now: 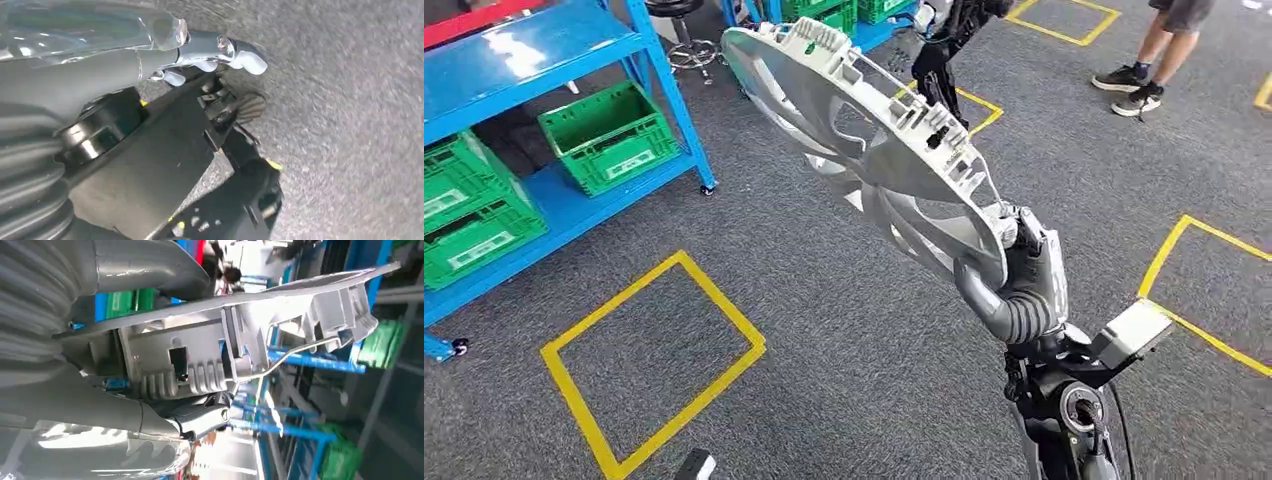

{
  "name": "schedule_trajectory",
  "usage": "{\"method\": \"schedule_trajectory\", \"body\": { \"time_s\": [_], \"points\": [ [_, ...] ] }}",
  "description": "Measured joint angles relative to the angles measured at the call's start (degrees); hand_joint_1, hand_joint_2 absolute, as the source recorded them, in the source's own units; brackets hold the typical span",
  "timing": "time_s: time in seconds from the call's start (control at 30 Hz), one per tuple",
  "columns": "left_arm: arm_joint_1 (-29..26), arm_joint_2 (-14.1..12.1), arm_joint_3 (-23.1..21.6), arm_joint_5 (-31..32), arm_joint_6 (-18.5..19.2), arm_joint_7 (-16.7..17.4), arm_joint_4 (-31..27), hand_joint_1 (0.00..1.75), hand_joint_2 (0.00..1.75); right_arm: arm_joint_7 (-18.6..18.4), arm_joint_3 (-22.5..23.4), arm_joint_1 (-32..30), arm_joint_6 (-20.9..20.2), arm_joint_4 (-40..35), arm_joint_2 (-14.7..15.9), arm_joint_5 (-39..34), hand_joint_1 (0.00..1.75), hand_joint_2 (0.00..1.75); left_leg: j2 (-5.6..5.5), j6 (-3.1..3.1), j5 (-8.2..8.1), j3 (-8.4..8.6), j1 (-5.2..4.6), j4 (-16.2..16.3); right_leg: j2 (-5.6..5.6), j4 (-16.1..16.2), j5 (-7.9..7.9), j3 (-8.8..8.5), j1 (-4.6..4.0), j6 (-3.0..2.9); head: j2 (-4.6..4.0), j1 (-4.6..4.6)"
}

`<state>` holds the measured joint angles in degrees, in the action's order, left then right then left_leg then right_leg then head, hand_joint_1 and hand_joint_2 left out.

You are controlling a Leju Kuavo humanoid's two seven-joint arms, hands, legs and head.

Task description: Take the parts from the cabinet and place them on the table.

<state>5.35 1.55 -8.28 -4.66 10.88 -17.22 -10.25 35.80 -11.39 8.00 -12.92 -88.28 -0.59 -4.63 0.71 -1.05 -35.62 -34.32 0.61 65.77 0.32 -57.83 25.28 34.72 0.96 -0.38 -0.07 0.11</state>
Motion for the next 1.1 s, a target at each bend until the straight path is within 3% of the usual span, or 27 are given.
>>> {"method": "schedule_trajectory", "body": {
  "time_s": [0.07,0.1,0.13,0.2,0.23,0.27,0.37,0.4,0.43,0.47,0.5,0.53,0.57,0.6,0.63,0.7,0.73,0.77,0.8,0.9,0.93,0.97,1.0,1.07,1.1],
  "points": [
    [-0.2,0.1,0.0,0.0,-0.2,0.2,0.0,0.0,1.75,0.0,0.0,-0.5,0.2,-0.5,0.0,0.2,1.75,1.75,-0.58,0.03,-3.12,-4.38,-0.03,8.7,1.39,0.0,-0.09,0.2,-0.14,-0.15,0.0,0.02],
    [-0.3,0.1,0.0,-0.2,-0.4,0.3,0.0,0.0,1.75,-0.1,0.0,-0.6,0.3,-0.7,0.1,0.3,1.75,1.75,-0.64,0.1,-2.59,-5.06,-0.03,9.7,2.14,0.0,-0.13,0.2,-0.18,-0.19,0.0,0.04],
    [-0.3,0.1,0.0,-0.2,-0.6,0.4,0.1,0.0,1.75,-0.2,0.0,-0.7,0.4,-0.8,0.1,0.4,1.75,1.75,-0.67,0.23,-0.68,-4.35,-0.03,7.7,2.91,0.0,-0.15,0.18,-0.19,-0.17,0.0,0.02],
    [-0.2,0.1,0.0,-0.3,-0.7,0.2,0.1,0.0,1.75,-0.2,0.0,-0.8,0.4,-0.9,0.2,0.4,1.75,1.75,-1.77,0.66,4.78,0.26,-0.02,-2.3,4.47,-0.1,-0.25,0.09,-0.19,-0.01,0.0,0.02],
    [-0.2,0.1,0.0,-0.5,-0.7,-0.1,0.1,0.0,1.75,-0.2,-0.1,-0.9,0.4,-1.2,0.2,0.5,1.75,1.75,-4.17,0.92,6.62,2.52,0.01,-7.0,5.06,-0.2,-0.31,0.13,-0.08,0.1,0.0,0.02],
    [-0.2,-0.1,0.0,-0.6,-0.6,-0.2,0.1,0.0,1.75,-0.1,-0.2,-0.9,0.5,-1.3,0.2,0.6,1.75,1.75,-6.67,1.16,5.74,3.25,0.18,-8.6,5.66,-0.3,-0.44,0.51,-0.44,0.51,0.0,0.15],
    [-0.3,0.0,0.0,-0.8,-0.4,-0.5,0.1,0.0,1.75,0.2,-0.3,-1.4,0.9,-1.4,0.1,1.0,1.75,1.75,-4.79,1.45,6.02,3.33,-0.37,-8.6,7.51,0.1,-1.14,0.98,0.35,1.74,0.0,0.09],
    [-0.2,0.0,0.1,-0.9,-0.4,-0.5,0.1,0.0,1.75,0.2,-0.3,-1.5,1.0,-1.5,0.1,1.1,1.75,1.75,-4.01,1.97,6.38,3.62,-0.1,-8.9,8.2,0.1,-1.34,1.16,0.3,2.15,0.0,0.13],
    [0.0,0.0,0.2,-0.9,-0.4,-0.5,0.1,0.0,1.75,0.2,-0.3,-1.6,1.0,-1.7,0.1,1.4,1.75,1.75,-3.07,2.43,6.71,3.74,0.13,-9.2,5.19,-0.9,-0.73,1.74,0.15,2.21,0.0,0.09],
    [0.0,0.1,0.2,-1.1,-0.4,-0.7,0.1,0.0,1.75,0.1,-0.4,-1.4,1.0,-1.8,0.1,1.5,1.75,1.75,-2.42,2.69,6.7,3.73,0.05,-9.2,2.27,-3.6,1.05,2.87,-0.05,2.4,0.0,0.46],
    [-0.2,0.2,0.2,-1.4,-0.4,-0.7,0.1,0.0,1.75,0.1,-0.5,-1.2,1.0,-1.8,0.0,1.5,1.75,1.75,-1.53,2.77,6.67,3.7,0.01,-9.2,0.94,-8.1,3.47,4.8,0.0,2.65,0.0,0.46],
    [-0.3,0.3,0.3,-1.4,-0.4,-0.7,0.1,0.0,1.75,0.1,-0.6,-1.1,1.0,-1.8,-0.1,1.5,1.75,1.75,-0.61,2.81,6.64,3.64,-0.02,-9.2,0.42,-13.3,5.83,7.14,0.04,2.87,0.0,0.42],
    [-0.4,0.3,0.3,-1.4,-0.4,-0.7,0.1,0.0,1.75,-0.2,-0.7,-0.9,1.0,-1.8,-0.1,1.4,1.75,1.75,0.27,2.84,6.63,3.57,-0.02,-9.2,0.27,-17.5,7.32,9.0,0.06,3.08,0.0,0.53],
    [-0.3,0.4,0.3,-1.4,-0.4,-0.7,0.1,0.0,1.75,-0.6,-0.7,-0.6,1.0,-1.8,-0.1,1.3,1.75,1.75,1.07,2.83,6.62,3.56,-0.02,-9.2,0.22,-19.4,7.56,9.74,0.09,3.23,0.0,0.48],
    [-0.2,0.5,0.3,-1.4,-0.4,-0.7,0.1,0.0,1.75,-1.0,-0.6,-0.1,1.0,-1.7,-0.1,1.1,1.75,1.75,1.88,2.8,6.6,3.6,-0.02,-9.2,0.13,-18.1,6.64,8.9,0.1,3.2,0.0,0.5],
    [0.2,0.6,0.3,-1.3,-0.2,-0.9,0.1,0.0,1.75,-1.2,-0.6,0.8,1.0,-1.7,-0.1,0.9,1.75,1.75,3.21,2.58,6.45,3.81,-0.01,-9.1,-0.89,-8.1,2.39,3.26,0.1,2.92,0.0,0.52],
    [0.4,0.7,0.3,-1.2,0.0,-1.0,0.1,0.0,1.75,-1.2,-0.6,1.3,0.9,-1.7,-0.1,0.8,1.75,1.75,3.68,2.34,6.29,4.01,-0.05,-9.1,-2.89,-2.6,0.54,0.1,0.04,2.73,0.0,0.48],
    [0.5,0.7,0.3,-1.1,0.1,-1.1,0.0,0.0,1.75,-1.2,-0.6,1.8,0.9,-1.6,-0.2,0.8,1.75,1.75,4.16,2.0,6.08,3.98,-0.61,-9.0,-5.32,-0.1,1.34,-1.12,-0.56,2.34,0.0,0.53],
    [0.7,0.7,0.4,-1.1,0.2,-1.2,0.0,0.0,1.75,-1.2,-0.7,2.1,0.9,-1.6,-0.2,0.8,1.75,1.75,4.59,1.77,6.04,3.89,-0.67,-8.9,-4.06,0.0,0.86,-1.07,-0.52,1.61,0.0,0.24],
    [0.7,0.7,0.6,-1.2,0.0,-1.2,0.0,0.0,1.75,-1.2,-0.5,2.2,1.0,-1.6,-0.1,0.5,1.75,1.75,6.16,0.95,6.02,4.11,-0.5,-9.2,-2.26,-0.1,0.66,-0.49,-0.78,0.67,0.0,0.31],
    [0.7,0.7,0.7,-1.4,-0.1,-1.2,0.0,0.0,1.75,-1.0,-0.3,2.2,1.0,-1.6,-0.1,0.4,1.75,1.75,4.52,0.41,5.43,3.55,-0.17,-8.7,-1.75,0.1,0.4,-0.58,-0.27,0.26,0.0,0.26],
    [0.7,0.7,0.7,-1.4,-0.1,-1.2,0.0,0.0,1.75,-0.7,-0.2,2.4,1.0,-1.5,-0.1,0.3,1.75,1.75,1.85,0.32,4.0,2.93,-0.08,-6.9,-1.18,0.1,0.35,-0.52,-0.2,0.05,0.0,0.13],
    [0.6,0.7,0.8,-1.5,-0.1,-1.2,0.0,0.0,1.75,-0.5,-0.2,2.4,1.0,-1.3,-0.2,0.3,1.75,1.75,0.3,0.25,1.82,1.33,-0.06,-3.2,-0.78,0.1,0.29,-0.48,-0.19,-0.32,0.0,0.0],
    [0.2,0.6,0.8,-1.5,-0.1,-1.2,0.0,0.0,1.75,-0.2,-0.2,2.3,1.0,-1.0,-0.2,0.3,1.75,1.75,-0.63,0.18,-2.31,-3.65,-0.06,7.0,0.61,0.1,0.21,-0.34,-0.29,-0.46,0.0,0.0],
    [0.0,0.6,0.8,-1.5,-0.1,-1.2,0.1,0.0,1.75,-0.1,-0.2,2.3,1.0,-0.7,-0.2,0.3,1.75,1.75,-0.67,0.2,-2.71,-5.25,-0.06,9.9,1.35,0.1,0.18,-0.32,-0.35,-0.51,0.0,0.0]
  ]
}}
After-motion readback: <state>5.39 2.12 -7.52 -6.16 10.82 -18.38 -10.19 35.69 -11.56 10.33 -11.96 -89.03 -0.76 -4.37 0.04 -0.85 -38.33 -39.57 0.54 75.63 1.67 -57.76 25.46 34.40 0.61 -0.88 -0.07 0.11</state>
